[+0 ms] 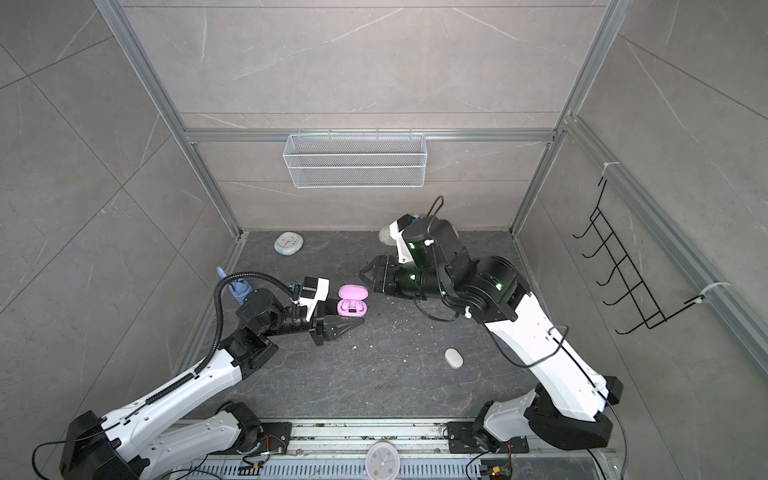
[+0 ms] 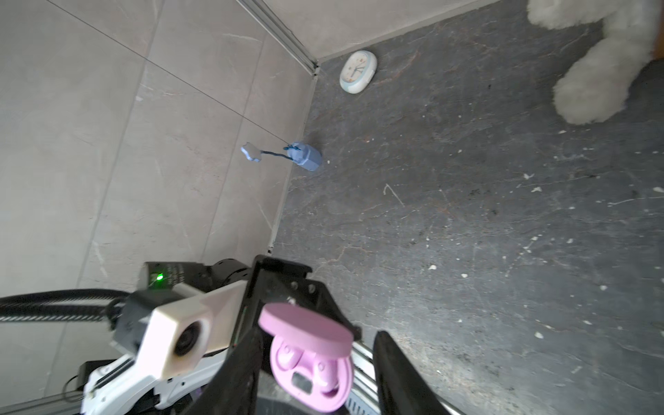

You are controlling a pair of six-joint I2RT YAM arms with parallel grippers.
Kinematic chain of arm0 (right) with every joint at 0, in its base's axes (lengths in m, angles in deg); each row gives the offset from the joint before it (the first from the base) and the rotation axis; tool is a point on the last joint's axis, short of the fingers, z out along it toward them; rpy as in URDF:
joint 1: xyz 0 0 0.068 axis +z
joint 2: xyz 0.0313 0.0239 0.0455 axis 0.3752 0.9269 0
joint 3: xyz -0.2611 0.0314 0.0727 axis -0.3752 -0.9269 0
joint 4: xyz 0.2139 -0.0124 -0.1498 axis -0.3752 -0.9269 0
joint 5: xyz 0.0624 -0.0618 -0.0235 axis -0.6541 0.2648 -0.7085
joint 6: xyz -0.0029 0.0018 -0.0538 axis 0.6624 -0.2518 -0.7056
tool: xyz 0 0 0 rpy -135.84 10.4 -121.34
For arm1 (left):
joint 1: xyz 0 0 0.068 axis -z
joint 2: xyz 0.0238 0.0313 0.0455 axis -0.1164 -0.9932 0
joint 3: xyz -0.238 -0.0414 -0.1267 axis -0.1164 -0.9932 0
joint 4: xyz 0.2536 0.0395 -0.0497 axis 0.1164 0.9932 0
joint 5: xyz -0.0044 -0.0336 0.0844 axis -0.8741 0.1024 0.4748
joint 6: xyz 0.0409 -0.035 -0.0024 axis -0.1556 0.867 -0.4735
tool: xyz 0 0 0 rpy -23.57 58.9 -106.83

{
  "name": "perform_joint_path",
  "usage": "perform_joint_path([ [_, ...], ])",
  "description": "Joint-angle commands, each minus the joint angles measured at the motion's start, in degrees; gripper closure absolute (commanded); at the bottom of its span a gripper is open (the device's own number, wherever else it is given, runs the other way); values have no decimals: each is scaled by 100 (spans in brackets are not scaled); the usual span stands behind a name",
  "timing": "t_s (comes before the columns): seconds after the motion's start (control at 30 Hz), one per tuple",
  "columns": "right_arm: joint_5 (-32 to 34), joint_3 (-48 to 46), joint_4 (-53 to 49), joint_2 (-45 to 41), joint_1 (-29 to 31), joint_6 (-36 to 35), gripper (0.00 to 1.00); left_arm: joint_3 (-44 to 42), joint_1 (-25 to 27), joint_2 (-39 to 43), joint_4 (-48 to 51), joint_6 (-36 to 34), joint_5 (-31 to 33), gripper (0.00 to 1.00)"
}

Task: Insert the wireless bluetooth earbuds into the charging case
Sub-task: 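Open the right gripper and pull it back from the seated earbud, then push the pink case lid shut with the right gripper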

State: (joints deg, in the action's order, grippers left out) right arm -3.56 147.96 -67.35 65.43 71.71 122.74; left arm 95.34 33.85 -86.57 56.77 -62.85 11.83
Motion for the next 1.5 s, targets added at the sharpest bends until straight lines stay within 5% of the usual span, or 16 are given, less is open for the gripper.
perform_joint_path([
  [0.0,-149,466,-572,529,-91,-415,48,69,27,146,-150,-89,-125,85],
  [0.17,-608,883,-777,908,-41,-592,51,43,34,110,-245,-36,-121,85],
  [0.53,-383,652,-1371,719,561,-366,56,78,38,155,-101,-153,13,85],
  [0.67,-275,636,-1455,681,557,-280,50,124,35,167,111,-268,57,85],
  [0.9,-460,420,-1304,589,361,-8,20,583,97,104,1685,-1033,203,85],
  [1.47,-1153,-338,-695,675,315,230,21,707,226,53,2112,-1285,368,85],
])
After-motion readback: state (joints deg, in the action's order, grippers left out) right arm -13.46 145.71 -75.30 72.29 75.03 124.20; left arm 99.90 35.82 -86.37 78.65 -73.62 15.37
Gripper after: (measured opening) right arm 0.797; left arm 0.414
